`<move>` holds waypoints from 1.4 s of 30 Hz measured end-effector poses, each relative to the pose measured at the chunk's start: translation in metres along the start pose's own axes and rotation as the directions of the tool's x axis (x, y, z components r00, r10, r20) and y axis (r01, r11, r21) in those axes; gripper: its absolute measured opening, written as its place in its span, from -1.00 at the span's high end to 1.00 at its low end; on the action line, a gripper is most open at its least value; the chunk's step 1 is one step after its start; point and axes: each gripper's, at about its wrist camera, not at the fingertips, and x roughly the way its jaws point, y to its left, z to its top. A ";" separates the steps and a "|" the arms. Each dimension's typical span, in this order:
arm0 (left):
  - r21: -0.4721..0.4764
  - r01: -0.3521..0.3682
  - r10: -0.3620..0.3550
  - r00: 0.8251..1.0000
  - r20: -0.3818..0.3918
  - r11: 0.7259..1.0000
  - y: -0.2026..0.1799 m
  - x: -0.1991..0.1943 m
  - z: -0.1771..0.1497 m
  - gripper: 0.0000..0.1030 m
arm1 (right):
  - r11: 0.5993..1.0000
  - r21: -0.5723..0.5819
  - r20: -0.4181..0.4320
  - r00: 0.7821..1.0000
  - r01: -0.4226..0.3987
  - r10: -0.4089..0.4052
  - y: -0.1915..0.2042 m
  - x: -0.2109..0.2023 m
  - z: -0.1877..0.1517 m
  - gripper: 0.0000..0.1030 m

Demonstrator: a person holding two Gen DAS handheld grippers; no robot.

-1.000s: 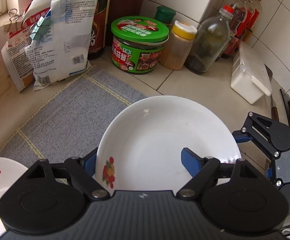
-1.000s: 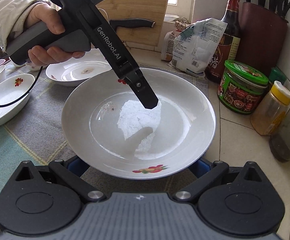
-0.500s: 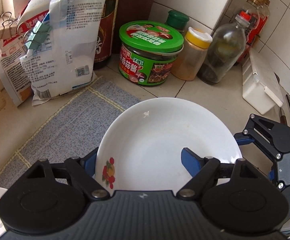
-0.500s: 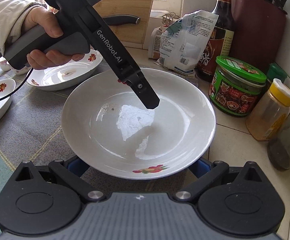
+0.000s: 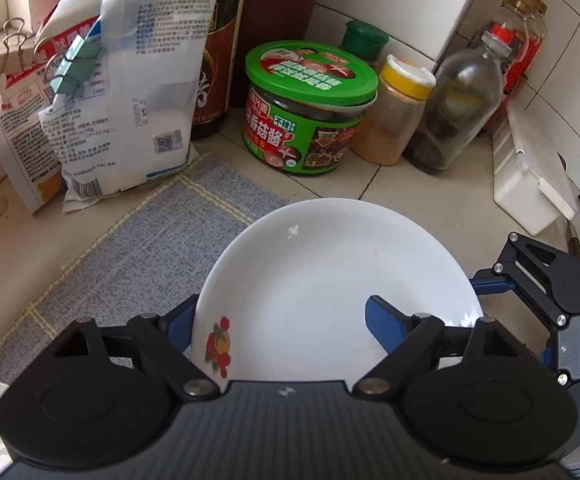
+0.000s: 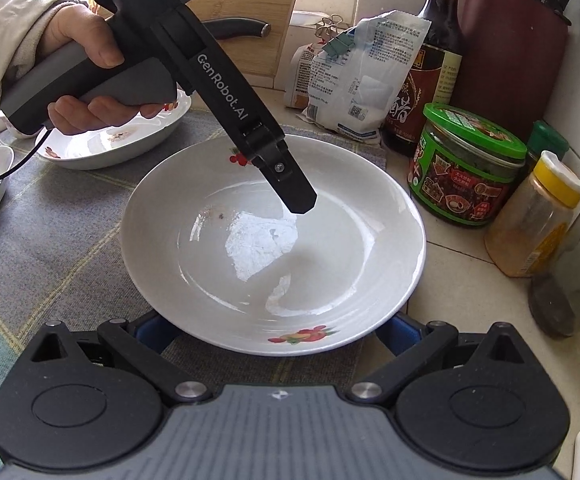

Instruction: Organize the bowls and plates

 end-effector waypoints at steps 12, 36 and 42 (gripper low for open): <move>0.015 -0.101 0.100 0.993 0.069 0.995 -0.025 -0.048 -0.011 -0.79 | 0.996 0.079 -0.010 0.999 0.049 -0.048 0.009 -0.017 -0.002 -1.00; -0.240 -0.307 0.359 0.908 0.217 0.921 -0.120 -0.164 -0.164 -0.94 | 0.963 0.265 0.025 0.998 0.043 -0.052 0.060 -0.076 -0.012 -1.00; -0.256 -0.336 0.393 0.893 0.219 0.906 -0.127 -0.175 -0.201 -0.94 | 0.971 0.232 0.000 0.999 0.051 -0.052 0.086 -0.081 -0.015 -1.00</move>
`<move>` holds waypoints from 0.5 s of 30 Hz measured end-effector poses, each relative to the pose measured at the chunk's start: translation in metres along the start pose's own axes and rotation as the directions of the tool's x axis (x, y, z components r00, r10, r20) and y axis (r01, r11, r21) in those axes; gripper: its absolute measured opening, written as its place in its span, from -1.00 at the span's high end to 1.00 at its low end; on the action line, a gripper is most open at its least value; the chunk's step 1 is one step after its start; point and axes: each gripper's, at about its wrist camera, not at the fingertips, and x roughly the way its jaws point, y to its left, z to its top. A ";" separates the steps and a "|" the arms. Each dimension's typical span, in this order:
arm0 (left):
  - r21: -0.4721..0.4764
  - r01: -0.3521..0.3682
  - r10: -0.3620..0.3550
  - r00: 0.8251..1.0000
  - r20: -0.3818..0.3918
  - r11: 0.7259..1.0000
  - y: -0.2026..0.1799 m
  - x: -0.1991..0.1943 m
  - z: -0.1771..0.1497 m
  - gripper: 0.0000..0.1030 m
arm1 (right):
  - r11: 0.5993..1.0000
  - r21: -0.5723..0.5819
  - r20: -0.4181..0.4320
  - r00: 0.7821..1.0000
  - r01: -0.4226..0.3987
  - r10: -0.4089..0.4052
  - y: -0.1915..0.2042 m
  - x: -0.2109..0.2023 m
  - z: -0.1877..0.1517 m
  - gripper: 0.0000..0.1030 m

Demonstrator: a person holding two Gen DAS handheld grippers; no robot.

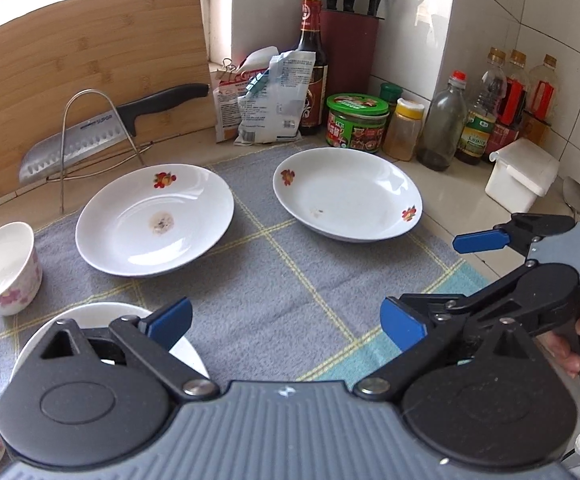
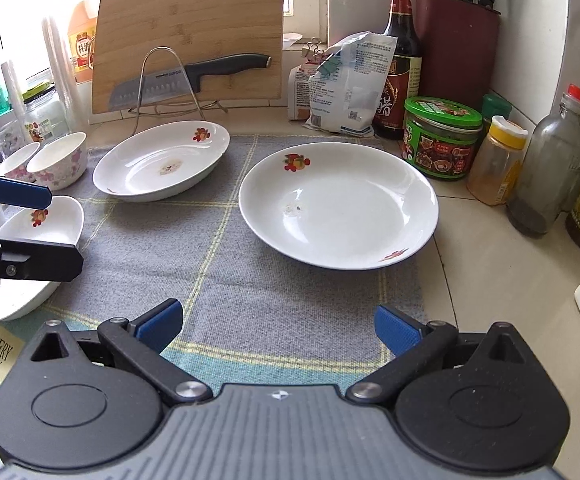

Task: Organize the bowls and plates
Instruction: 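Move the right gripper to a large white plate's rim and close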

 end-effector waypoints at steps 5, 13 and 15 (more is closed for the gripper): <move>0.033 -0.019 0.019 1.000 0.009 0.999 0.015 -0.020 -0.023 -0.94 | 1.000 -0.021 -0.032 0.999 0.016 -0.017 0.030 0.000 -0.004 -1.00; 0.008 -0.040 0.040 0.999 0.006 0.999 0.046 -0.054 -0.065 -0.94 | 0.999 -0.033 -0.053 0.998 -0.027 0.025 0.079 0.002 -0.010 -1.00; 0.020 -0.052 0.052 0.999 0.014 0.998 0.054 -0.063 -0.075 -0.94 | 0.998 -0.045 -0.060 0.998 -0.033 0.030 0.091 0.004 -0.010 -1.00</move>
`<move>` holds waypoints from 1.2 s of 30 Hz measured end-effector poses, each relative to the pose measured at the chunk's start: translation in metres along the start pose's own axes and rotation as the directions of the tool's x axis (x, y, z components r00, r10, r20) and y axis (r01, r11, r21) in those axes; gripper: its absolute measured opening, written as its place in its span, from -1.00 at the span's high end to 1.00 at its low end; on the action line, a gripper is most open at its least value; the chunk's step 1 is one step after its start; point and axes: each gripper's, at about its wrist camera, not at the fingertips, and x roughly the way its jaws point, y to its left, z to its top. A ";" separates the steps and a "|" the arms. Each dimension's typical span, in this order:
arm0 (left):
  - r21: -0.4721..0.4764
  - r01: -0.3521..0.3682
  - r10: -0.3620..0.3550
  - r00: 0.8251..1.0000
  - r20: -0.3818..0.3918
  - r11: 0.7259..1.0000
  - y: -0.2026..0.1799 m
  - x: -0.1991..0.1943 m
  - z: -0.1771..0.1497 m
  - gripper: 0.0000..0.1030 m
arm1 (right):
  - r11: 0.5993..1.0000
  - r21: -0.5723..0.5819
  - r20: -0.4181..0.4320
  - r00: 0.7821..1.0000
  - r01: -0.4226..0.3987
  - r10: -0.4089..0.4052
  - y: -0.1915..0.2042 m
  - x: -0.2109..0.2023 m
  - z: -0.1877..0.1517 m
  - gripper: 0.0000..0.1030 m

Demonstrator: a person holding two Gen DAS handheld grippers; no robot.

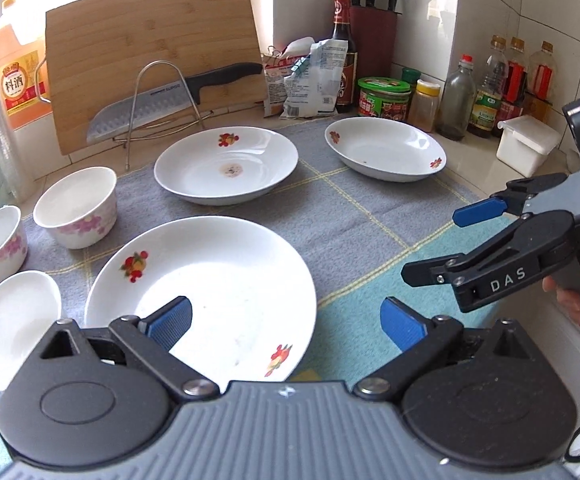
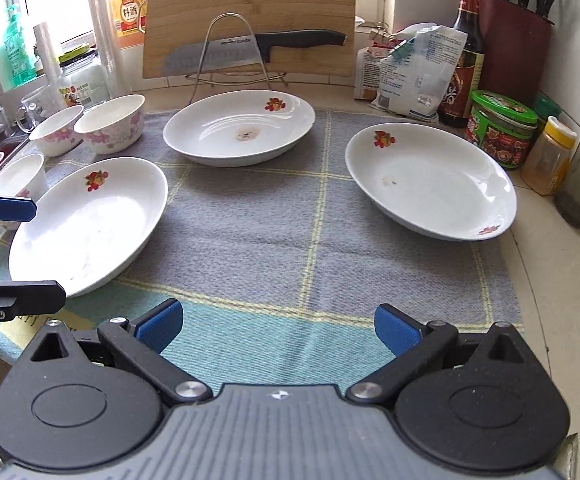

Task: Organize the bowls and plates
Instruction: 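Move the right gripper to a large white plate's rim and close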

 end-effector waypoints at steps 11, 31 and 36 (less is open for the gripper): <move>0.016 -0.061 0.062 0.995 -0.073 0.998 0.047 -0.020 -0.051 -0.94 | 0.998 -0.039 0.029 0.998 -0.047 0.048 0.049 0.001 0.023 -1.00; -0.058 -0.053 0.054 0.998 0.013 0.997 0.058 0.020 -0.065 -0.99 | 0.990 -0.047 -0.051 0.990 -0.135 0.132 0.076 0.028 0.033 -1.00; -0.068 -0.064 0.065 0.998 0.018 0.996 0.058 0.024 -0.062 -1.00 | 0.977 -0.083 -0.083 0.978 -0.197 0.190 0.079 0.041 0.042 -1.00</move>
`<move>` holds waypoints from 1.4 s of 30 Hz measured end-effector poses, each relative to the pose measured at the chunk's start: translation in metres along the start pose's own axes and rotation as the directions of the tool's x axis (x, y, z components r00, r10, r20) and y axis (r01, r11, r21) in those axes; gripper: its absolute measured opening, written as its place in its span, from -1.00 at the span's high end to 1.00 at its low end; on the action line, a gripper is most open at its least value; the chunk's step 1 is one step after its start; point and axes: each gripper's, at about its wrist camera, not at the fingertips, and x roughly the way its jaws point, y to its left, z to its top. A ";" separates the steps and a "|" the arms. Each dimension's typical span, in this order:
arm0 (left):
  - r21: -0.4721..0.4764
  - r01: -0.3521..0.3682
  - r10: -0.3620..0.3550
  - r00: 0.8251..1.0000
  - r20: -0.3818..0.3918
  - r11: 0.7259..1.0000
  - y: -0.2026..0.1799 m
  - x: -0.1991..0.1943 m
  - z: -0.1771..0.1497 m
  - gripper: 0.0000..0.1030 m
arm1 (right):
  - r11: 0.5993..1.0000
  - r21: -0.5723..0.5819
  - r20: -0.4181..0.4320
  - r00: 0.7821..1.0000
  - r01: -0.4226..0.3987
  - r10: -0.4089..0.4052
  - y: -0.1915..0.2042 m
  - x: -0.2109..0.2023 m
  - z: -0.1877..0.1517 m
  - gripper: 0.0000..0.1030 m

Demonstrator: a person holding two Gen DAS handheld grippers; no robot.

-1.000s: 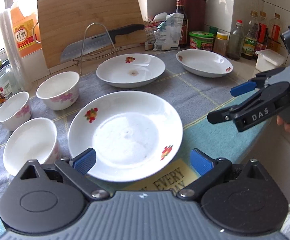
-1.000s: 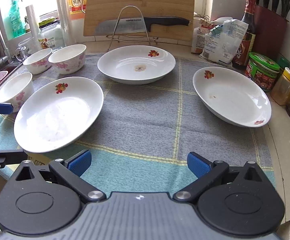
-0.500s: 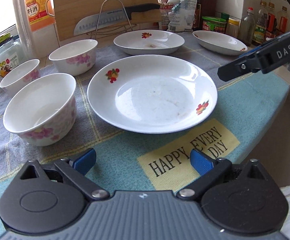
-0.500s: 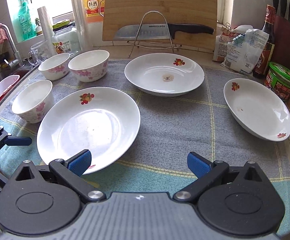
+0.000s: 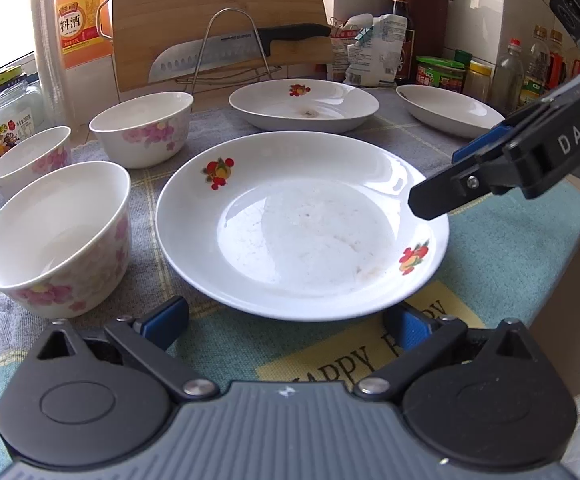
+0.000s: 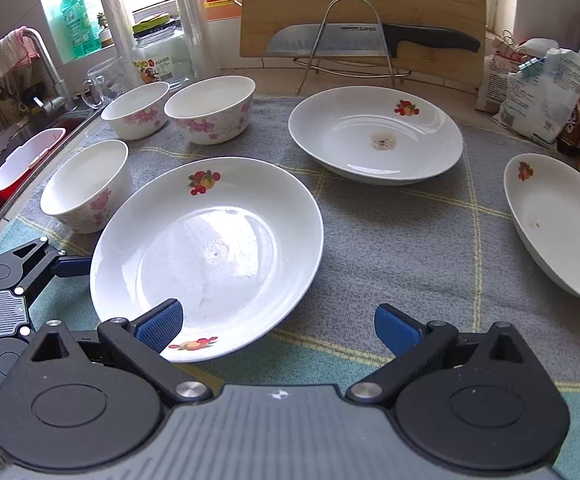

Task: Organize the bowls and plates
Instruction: 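Move the right gripper to a large white plate's rim and close, then lift the large plate with the right gripper, tilting it upright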

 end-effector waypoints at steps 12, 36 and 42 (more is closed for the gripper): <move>0.003 0.005 -0.005 1.000 0.029 1.000 0.001 0.000 -0.002 -1.00 | 0.990 -0.055 -0.082 0.989 -0.127 0.122 -0.014 0.036 0.025 -1.00; 0.077 0.085 -0.086 0.996 0.016 0.993 0.009 0.002 0.002 -0.99 | 0.932 -0.162 -0.225 0.932 -0.324 0.284 -0.014 0.078 0.066 -1.00; 0.105 0.102 -0.104 0.994 0.012 0.989 0.008 0.003 0.003 -0.97 | 0.908 -0.153 -0.263 0.902 -0.390 0.343 -0.020 0.083 0.075 -1.00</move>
